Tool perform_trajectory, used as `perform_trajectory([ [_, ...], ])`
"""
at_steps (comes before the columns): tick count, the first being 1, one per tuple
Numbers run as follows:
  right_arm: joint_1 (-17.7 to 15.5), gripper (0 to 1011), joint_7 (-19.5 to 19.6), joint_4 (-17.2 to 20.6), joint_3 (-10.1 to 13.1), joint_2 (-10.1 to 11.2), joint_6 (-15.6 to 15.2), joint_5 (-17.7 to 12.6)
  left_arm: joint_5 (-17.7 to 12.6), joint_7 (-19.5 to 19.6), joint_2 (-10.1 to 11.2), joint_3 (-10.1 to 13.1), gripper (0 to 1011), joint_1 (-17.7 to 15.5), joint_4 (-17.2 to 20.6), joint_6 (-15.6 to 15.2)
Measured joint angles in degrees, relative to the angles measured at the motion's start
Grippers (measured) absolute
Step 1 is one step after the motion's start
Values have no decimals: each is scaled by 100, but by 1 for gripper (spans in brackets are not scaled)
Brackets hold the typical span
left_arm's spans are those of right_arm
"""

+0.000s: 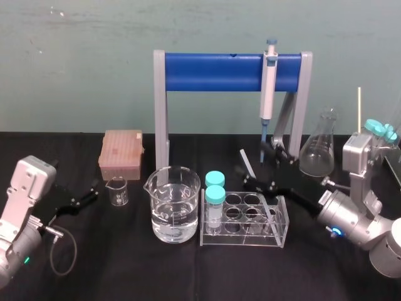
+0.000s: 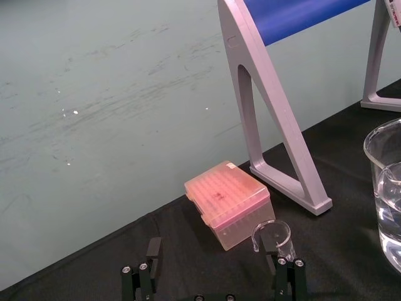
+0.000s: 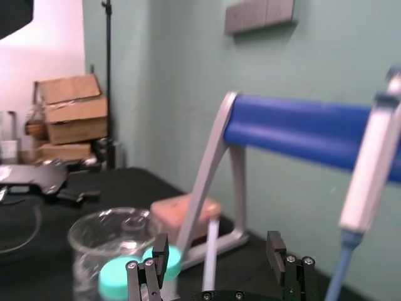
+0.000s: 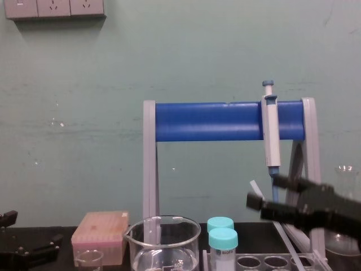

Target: Pick up the stirring rod with one hand, then place it down.

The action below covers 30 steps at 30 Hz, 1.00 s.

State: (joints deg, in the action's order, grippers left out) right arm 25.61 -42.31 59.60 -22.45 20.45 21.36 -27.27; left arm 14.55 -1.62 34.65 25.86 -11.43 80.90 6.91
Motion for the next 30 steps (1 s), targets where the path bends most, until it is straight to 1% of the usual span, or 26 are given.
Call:
perform_trajectory([
  [2, -37, 1000, 195, 134, 84, 0, 164, 102, 0, 0, 0, 0, 1000, 0, 0, 0],
  [3, -78, 1000, 396, 270, 169, -2, 291, 215, 0, 0, 0, 0, 1000, 0, 0, 0],
  [5, -129, 1000, 655, 393, 253, -5, 404, 355, 0, 0, 0, 0, 1000, 0, 0, 0],
  [6, -185, 1000, 939, 530, 356, -12, 477, 502, 0, 0, 0, 0, 1000, 0, 0, 0],
  [9, -269, 1000, 1376, 707, 502, -20, 506, 712, 0, 0, 0, 0, 1000, 0, 0, 0],
  [10, -332, 1000, 1664, 801, 618, -24, 448, 828, 0, 0, 0, 0, 1000, 0, 0, 0],
  [11, -358, 1000, 1806, 838, 664, -28, 389, 878, 0, 0, 0, 0, 1000, 0, 0, 0],
  [13, -412, 1000, 2028, 897, 778, -40, 198, 909, 0, 0, 0, 0, 1000, 0, 0, 0],
  [14, -458, 1000, 2225, 932, 876, -53, -74, 902, 0, 0, 0, 0, 1000, 0, 0, 0],
  [16, -505, 1000, 2382, 948, 964, -62, -357, 881, 0, 0, 0, 0, 1000, 0, 0, 0],
  [17, -550, 1000, 2528, 953, 1042, -67, -657, 857, 0, 0, 0, 0, 1000, 0, 0, 0],
  [18, -566, 1000, 2587, 954, 1072, -70, -802, 846, 0, 0, 0, 0, 1000, 0, 0, 0],
  [19, -599, 1000, 2702, 952, 1122, -75, -1090, 838, 0, 0, 0, 0, 1000, 0, 0, 0],
  [21, -622, 1000, 2777, 942, 1155, -76, -1316, 839, 0, 0, 0, 0, 1000, 0, 0, 0],
  [22, -640, 1000, 2829, 912, 1179, -82, -1567, 838, 0, 0, 0, 0, 1000, 0, 0, 0],
  [24, -643, 1000, 2851, 885, 1193, -88, -1738, 838, 0, 0, 0, 0, 1000, 0, 0, 0],
  [25, -635, 1000, 2847, 833, 1204, -98, -1899, 827, 0, 0, 0, 0, 1000, 0, 0, 0],
  [28, -589, 1000, 2806, 746, 1219, -118, -2073, 802, 0, 0, 0, 0, 1000, 0, 0, 0],
  [30, -589, 1000, 2805, 747, 1219, -118, -2070, 802, 0, 0, 0, 0, 1000, 0, 0, 0],
])
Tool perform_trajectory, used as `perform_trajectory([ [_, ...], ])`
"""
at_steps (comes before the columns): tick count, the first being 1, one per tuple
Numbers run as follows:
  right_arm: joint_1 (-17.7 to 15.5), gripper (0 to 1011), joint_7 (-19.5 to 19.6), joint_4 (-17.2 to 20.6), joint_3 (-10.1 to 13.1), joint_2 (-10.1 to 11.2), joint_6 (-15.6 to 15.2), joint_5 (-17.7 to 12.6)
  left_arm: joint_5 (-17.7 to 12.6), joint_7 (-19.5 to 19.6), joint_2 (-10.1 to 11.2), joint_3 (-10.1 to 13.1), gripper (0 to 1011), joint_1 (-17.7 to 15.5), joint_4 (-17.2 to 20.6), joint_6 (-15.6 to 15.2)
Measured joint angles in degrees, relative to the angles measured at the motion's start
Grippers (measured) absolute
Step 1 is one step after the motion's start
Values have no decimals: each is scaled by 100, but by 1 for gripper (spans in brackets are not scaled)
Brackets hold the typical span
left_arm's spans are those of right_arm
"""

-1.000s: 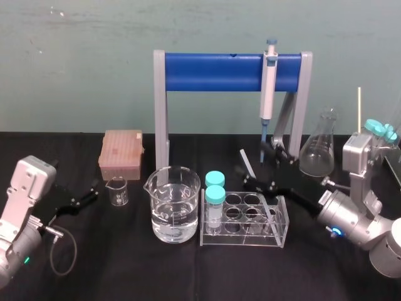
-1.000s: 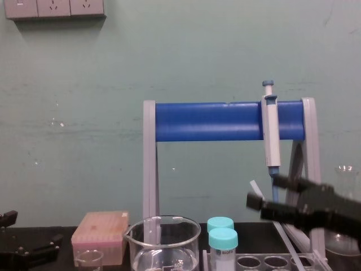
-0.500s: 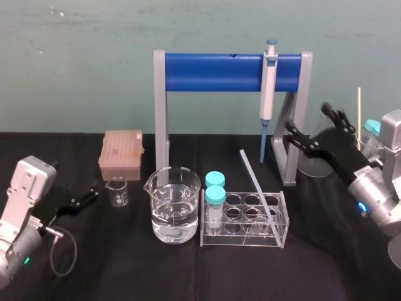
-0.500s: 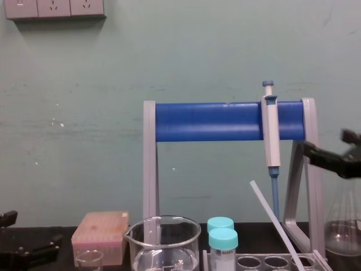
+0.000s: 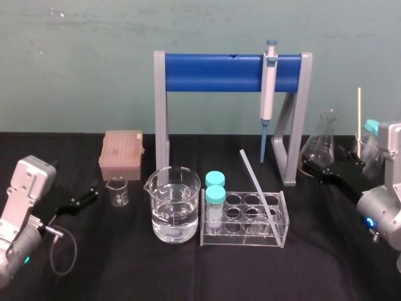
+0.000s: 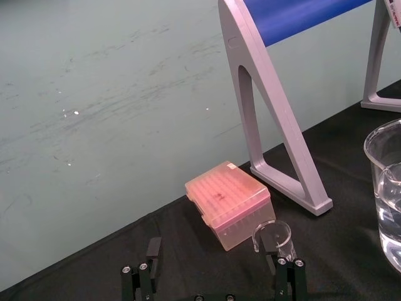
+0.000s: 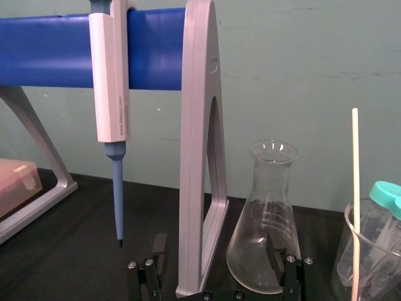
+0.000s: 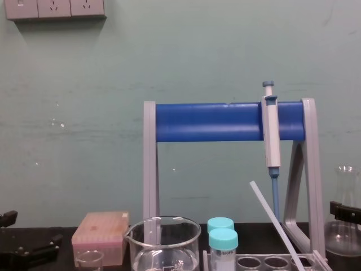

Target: Pick up the stirring rod with one hand, then place it down.

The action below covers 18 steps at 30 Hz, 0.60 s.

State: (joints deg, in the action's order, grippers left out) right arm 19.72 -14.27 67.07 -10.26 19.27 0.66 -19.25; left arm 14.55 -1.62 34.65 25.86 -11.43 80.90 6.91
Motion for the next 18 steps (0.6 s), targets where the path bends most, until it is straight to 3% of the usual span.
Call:
perform_trajectory([
  [18, -13, 1000, 3, 33, -13, 11, 60, 2, 0, 0, 0, 0, 1000, 0, 0, 0],
])
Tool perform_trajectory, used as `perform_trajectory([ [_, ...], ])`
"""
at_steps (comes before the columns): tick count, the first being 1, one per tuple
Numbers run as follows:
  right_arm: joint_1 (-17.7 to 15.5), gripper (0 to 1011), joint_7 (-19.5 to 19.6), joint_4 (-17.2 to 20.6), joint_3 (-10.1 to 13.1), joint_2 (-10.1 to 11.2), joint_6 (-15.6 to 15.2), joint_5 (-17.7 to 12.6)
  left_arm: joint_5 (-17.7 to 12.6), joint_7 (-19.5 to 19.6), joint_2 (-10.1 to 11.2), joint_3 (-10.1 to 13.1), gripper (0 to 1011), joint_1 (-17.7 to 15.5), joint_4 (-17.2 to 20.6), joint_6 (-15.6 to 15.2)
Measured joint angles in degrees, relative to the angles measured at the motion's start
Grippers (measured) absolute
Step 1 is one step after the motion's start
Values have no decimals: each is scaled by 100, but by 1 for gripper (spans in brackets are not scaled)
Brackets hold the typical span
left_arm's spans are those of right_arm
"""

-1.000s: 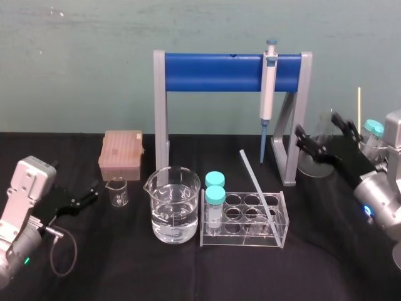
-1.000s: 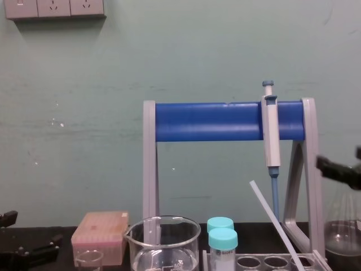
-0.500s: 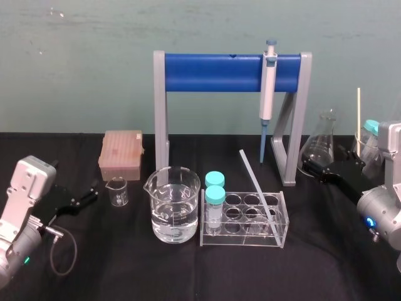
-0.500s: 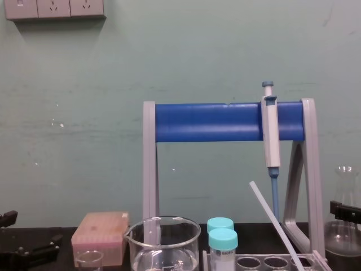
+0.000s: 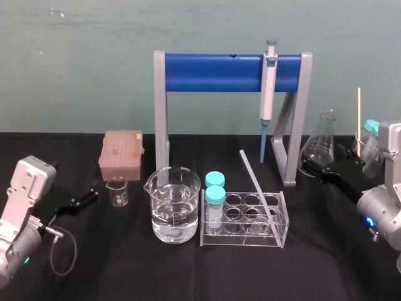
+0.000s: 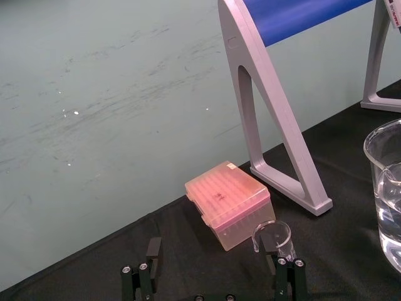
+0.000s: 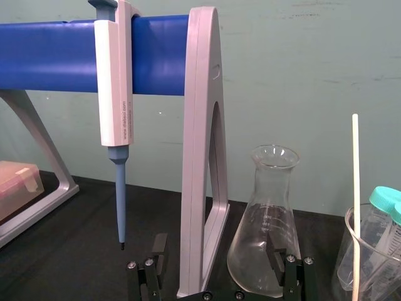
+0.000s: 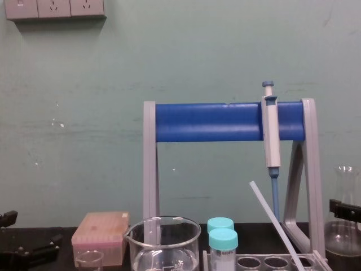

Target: Pick up the stirring rod with one hand, then place it down.

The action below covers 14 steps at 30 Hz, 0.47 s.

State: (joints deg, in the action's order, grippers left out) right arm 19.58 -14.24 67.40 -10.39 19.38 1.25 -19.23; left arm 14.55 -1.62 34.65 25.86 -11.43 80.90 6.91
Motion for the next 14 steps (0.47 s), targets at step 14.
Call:
perform_trajectory([
  [14, -5, 1000, 1, 9, -3, 5, 17, 3, 0, 0, 0, 0, 1000, 0, 0, 0],
])
